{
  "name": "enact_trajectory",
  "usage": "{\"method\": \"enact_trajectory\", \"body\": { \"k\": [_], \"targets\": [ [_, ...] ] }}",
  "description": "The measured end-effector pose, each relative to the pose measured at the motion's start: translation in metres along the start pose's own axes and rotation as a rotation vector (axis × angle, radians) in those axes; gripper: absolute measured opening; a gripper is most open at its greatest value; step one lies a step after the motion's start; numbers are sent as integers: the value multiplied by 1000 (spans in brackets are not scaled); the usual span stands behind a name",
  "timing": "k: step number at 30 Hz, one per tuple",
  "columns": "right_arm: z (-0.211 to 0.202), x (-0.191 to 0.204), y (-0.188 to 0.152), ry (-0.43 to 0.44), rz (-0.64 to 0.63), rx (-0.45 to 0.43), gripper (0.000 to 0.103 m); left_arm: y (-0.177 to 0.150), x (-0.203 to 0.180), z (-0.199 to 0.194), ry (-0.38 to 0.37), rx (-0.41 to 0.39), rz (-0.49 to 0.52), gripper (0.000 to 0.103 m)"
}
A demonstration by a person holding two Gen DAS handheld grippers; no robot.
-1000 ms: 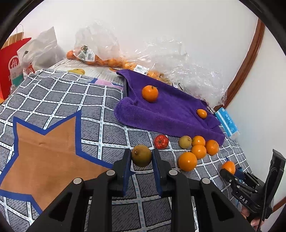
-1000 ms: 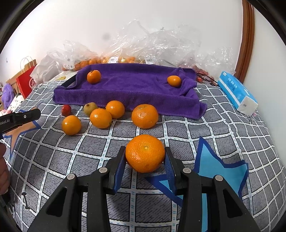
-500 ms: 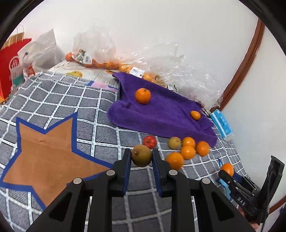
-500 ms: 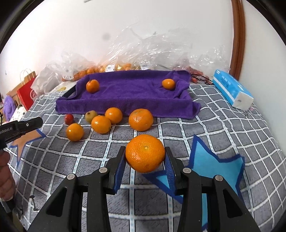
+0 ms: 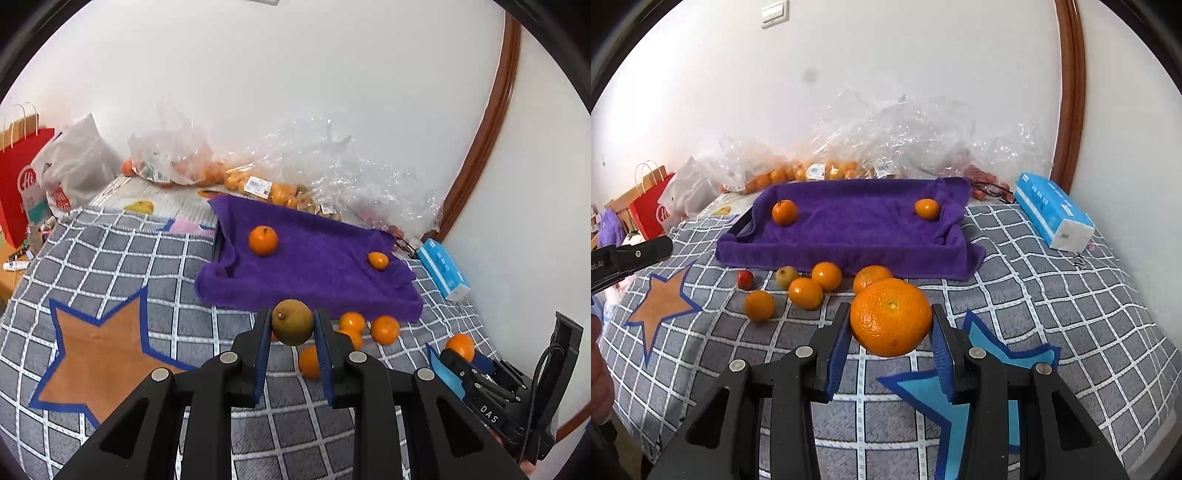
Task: Organize fruits
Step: 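Lift and carry the tangerine and pear in both grippers toward the towel, then lower the tangerine onto the towel and open the right gripper while the left holds the pear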
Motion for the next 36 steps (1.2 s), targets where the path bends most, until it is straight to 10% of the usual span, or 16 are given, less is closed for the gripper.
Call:
{"method": "enact_trajectory", "body": {
  "k": [23, 36],
  "targets": [
    [82, -30, 98, -32, 15, -19, 41, 69, 7, 90, 73, -6, -31, 22],
    [152, -44, 103, -23, 45, 38, 41, 56, 25, 156, 61, 63, -45, 22]
  ]
}}
Point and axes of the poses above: each gripper's, at about its wrist camera, not at the fingertips, and z roughly the way its jaws point, x to its left, y to its top, the point moved 7 cm from there along z, roughly the way its jaws point, and after that the axes turned 3 degrees about y, right-handed, at the moved point
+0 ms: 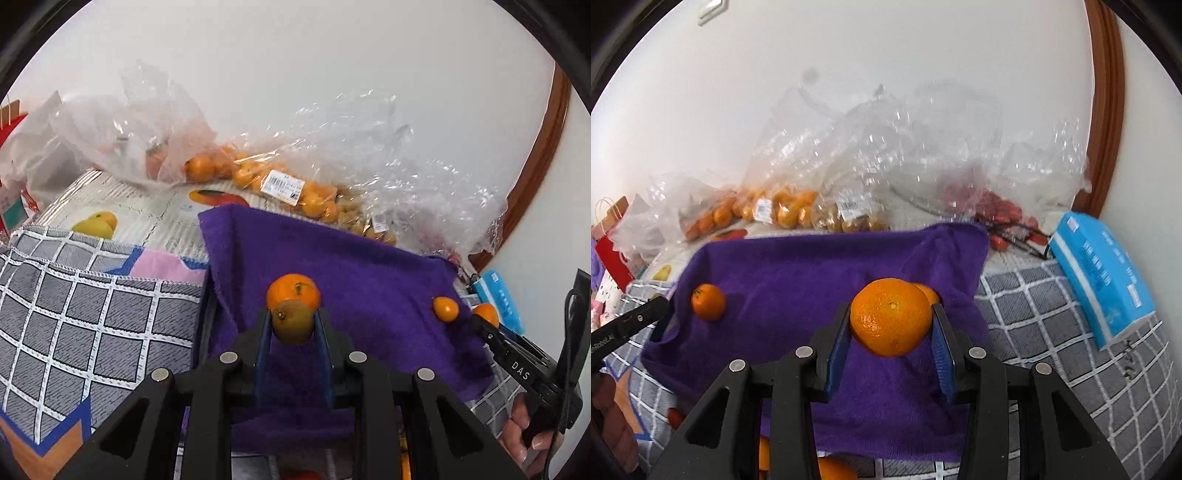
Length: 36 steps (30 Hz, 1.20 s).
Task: Organize fruits
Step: 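Lower the tangerine onto the towel and open the right gripper while the left holds the pear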
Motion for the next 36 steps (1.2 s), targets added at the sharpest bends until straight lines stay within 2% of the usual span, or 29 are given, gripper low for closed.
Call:
{"method": "enact_trajectory", "body": {
  "k": [2, 5, 9, 13, 17, 31, 36],
  "targets": [
    [10, -2, -8, 6, 6, 20, 41, -3, 5, 4, 1, 26, -13, 22],
    [18, -2, -13, -3, -11, 34, 41, -3, 7, 5, -20, 20, -30, 22],
    [23, 1, -15, 15, -9, 36, 41, -6, -2, 12, -41, 35, -4, 22],
    [27, 3, -16, 25, -8, 38, 41, -11, -9, 15, -13, 37, 40, 22],
    [32, 0, -18, 38, 22, 54, 41, -13, -6, 20, -13, 62, 23, 22],
    [40, -5, -22, 14, 46, 87, 42, -16, -10, 28, 26, 72, 58, 23],
    [35, -4, -21, 6, 39, 64, 58, -16, -11, 28, 25, 71, 56, 23]
  ]
}}
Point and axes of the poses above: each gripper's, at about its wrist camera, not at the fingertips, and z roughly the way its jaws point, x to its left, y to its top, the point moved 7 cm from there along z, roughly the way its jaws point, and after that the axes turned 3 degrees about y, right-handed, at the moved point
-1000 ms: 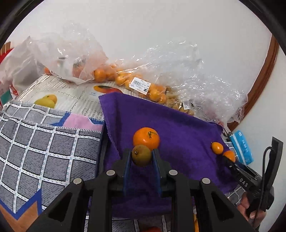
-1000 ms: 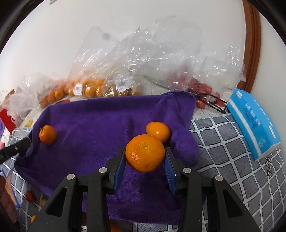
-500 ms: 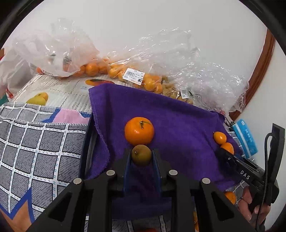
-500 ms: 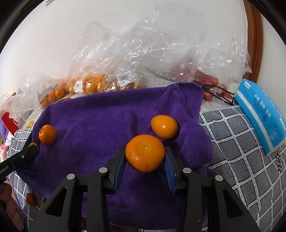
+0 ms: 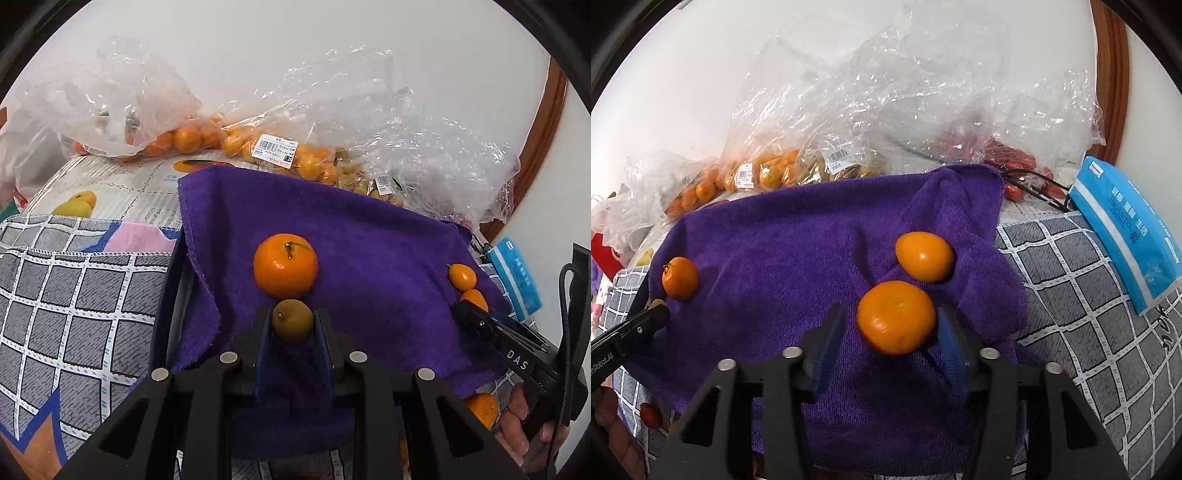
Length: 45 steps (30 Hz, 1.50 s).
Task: Organize fruits
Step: 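Lower the tangerine onto the towel and open the right gripper while the left holds the pear, then lower the small pear onto the towel and open the left gripper, then move both open grippers back to the fruits lying beside the towel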
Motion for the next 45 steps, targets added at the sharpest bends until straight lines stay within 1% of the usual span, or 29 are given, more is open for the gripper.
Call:
{"method": "enact_trajectory", "body": {
  "k": [8, 12, 15, 18, 20, 24, 29, 35, 38, 39, 41, 43, 45],
  "targets": [
    [-7, 0, 0, -26, -4, -29, 59, 0, -2, -1, -22, 3, 0, 25],
    [-17, -2, 1, -43, -6, -76, 59, 1, -1, -3, -27, -6, -12, 27],
    [-23, -2, 2, -48, -11, -100, 59, 3, 0, -8, -38, -25, -26, 30],
    [-25, 1, 1, -43, -31, -101, 59, 6, 2, -15, -35, -55, -33, 36],
    [-29, 2, 1, -63, -41, -107, 59, 8, 3, -19, -36, -71, -38, 38],
    [-46, 5, 5, -60, -38, -154, 59, 11, 6, -29, -49, -97, -57, 41],
    [-67, 8, -4, -25, -24, -132, 59, 14, 5, -37, -61, -120, -52, 43],
    [-87, 21, -31, -5, -47, -101, 59, 14, 2, -45, -59, -147, -41, 45],
    [-88, 27, -47, 16, -50, -82, 59, 13, 5, -46, -48, -147, -46, 45],
    [-86, 29, -54, 21, -52, -67, 58, 13, 6, -47, -50, -141, -52, 45],
    [-83, 31, -63, 26, -44, -43, 56, 14, 6, -54, -80, -142, -71, 45],
    [-80, 35, -70, 48, -35, -18, 51, 15, 6, -63, -80, -142, -74, 45],
    [-80, 40, -75, 61, -47, -15, 50, 13, 6, -75, -77, -146, -67, 47]
  ]
}}
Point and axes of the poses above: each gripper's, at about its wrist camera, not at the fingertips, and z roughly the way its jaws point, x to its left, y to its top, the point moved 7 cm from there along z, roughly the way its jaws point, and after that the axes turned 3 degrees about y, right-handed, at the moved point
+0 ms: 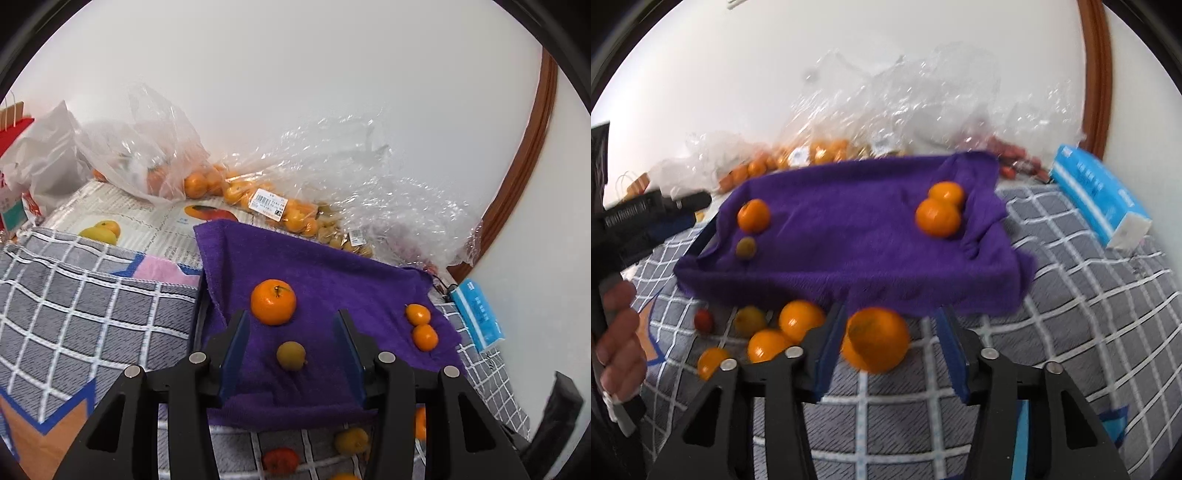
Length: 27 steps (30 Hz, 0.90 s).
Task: Organize fruits
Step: 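Move both open grippers back to the fruits lying beside the towel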
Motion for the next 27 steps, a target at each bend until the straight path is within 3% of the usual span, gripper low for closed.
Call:
{"method": "enact_trajectory", "body": {
  "k": [8, 16, 27],
  "targets": [
    [15, 6, -11, -22, -33, 58, 50, -40, 14, -30, 72, 73, 108, 48],
    [12, -2, -16, -66, -32, 58, 43, -88, 20, -22, 57, 226, 109, 46],
    [-8, -23, -25, -37, 53, 9, 43, -91, -4, -4, 33, 242, 165, 41]
  ]
}}
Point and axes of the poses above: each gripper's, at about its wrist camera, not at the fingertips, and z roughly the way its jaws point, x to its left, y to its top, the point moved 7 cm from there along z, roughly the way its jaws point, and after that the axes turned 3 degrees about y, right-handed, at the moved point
